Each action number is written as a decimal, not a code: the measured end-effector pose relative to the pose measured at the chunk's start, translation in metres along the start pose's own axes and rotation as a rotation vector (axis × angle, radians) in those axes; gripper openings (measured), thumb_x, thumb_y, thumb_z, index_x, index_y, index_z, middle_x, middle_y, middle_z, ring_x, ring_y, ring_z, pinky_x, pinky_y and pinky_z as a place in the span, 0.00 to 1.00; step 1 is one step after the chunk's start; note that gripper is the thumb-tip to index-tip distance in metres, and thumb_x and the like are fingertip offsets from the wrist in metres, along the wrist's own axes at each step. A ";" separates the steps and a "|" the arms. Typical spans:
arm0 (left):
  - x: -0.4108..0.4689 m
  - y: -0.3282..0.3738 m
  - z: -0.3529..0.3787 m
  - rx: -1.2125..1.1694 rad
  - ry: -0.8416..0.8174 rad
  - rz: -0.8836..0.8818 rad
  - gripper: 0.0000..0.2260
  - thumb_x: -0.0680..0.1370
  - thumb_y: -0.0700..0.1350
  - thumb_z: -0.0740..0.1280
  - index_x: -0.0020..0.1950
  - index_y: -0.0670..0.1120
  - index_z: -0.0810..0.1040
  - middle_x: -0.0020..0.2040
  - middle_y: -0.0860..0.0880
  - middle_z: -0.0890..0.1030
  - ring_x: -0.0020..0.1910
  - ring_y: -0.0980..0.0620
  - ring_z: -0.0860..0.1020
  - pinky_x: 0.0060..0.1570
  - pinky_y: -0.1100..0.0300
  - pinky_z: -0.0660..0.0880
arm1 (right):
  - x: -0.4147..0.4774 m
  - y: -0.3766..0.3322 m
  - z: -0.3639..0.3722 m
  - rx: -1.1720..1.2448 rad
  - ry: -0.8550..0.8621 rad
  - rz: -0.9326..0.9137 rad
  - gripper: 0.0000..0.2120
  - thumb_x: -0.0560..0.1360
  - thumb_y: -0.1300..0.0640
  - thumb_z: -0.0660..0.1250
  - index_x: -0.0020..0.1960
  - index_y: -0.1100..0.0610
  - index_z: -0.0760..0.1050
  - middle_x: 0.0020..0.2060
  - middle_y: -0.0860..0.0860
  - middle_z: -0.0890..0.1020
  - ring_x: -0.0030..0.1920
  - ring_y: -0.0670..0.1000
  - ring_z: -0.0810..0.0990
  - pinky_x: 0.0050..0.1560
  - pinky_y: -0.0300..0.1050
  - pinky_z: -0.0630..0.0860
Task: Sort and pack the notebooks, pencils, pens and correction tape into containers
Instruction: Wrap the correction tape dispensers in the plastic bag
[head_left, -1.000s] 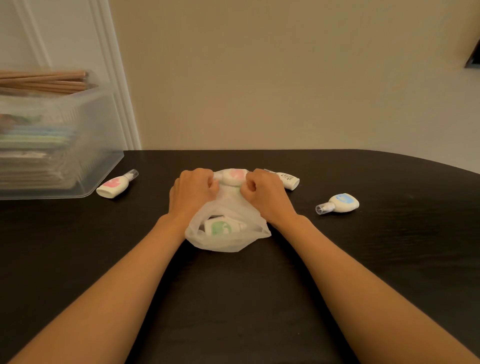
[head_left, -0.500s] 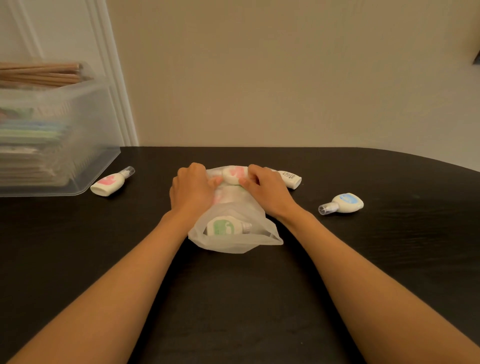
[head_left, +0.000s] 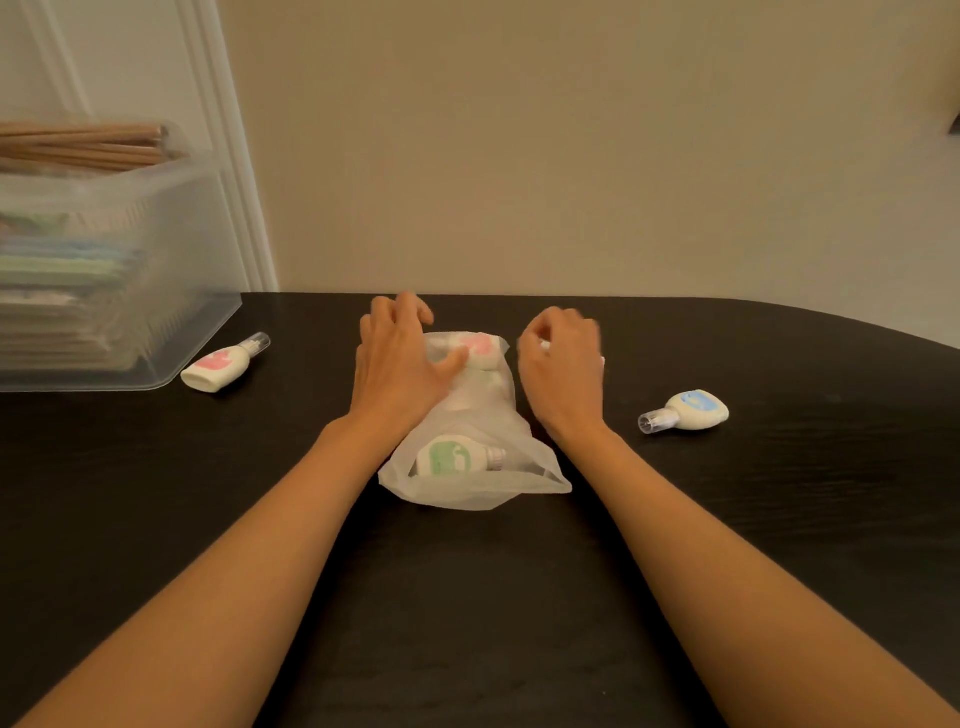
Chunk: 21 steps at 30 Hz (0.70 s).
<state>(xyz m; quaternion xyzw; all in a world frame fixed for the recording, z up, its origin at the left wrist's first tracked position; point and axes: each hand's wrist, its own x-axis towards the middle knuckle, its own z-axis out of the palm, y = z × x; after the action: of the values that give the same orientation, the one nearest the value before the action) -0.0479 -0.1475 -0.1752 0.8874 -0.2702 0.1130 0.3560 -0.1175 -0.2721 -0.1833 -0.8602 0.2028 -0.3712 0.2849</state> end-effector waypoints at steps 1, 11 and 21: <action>0.002 0.001 0.001 -0.035 -0.055 0.001 0.21 0.74 0.51 0.69 0.63 0.48 0.67 0.62 0.46 0.66 0.62 0.47 0.65 0.57 0.55 0.65 | 0.001 0.002 -0.002 -0.062 0.057 0.058 0.07 0.77 0.61 0.58 0.52 0.58 0.74 0.53 0.53 0.76 0.56 0.51 0.70 0.53 0.44 0.67; 0.006 -0.006 0.007 -0.100 0.007 -0.131 0.13 0.76 0.51 0.66 0.54 0.43 0.77 0.51 0.45 0.78 0.52 0.47 0.75 0.45 0.57 0.66 | 0.001 0.009 -0.003 -0.373 -0.174 0.203 0.12 0.78 0.58 0.59 0.59 0.62 0.71 0.57 0.57 0.73 0.57 0.57 0.71 0.56 0.48 0.68; -0.043 0.008 -0.013 -0.314 0.225 -0.104 0.19 0.81 0.48 0.58 0.70 0.46 0.66 0.70 0.47 0.66 0.69 0.50 0.63 0.62 0.61 0.60 | -0.031 -0.007 -0.046 0.993 -0.162 0.709 0.15 0.81 0.55 0.54 0.62 0.62 0.70 0.36 0.53 0.78 0.36 0.48 0.74 0.39 0.42 0.71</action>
<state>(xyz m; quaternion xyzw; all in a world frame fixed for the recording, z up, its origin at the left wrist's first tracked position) -0.0879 -0.1264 -0.1778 0.8155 -0.1966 0.1494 0.5234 -0.1712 -0.2645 -0.1693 -0.5304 0.2574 -0.2375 0.7720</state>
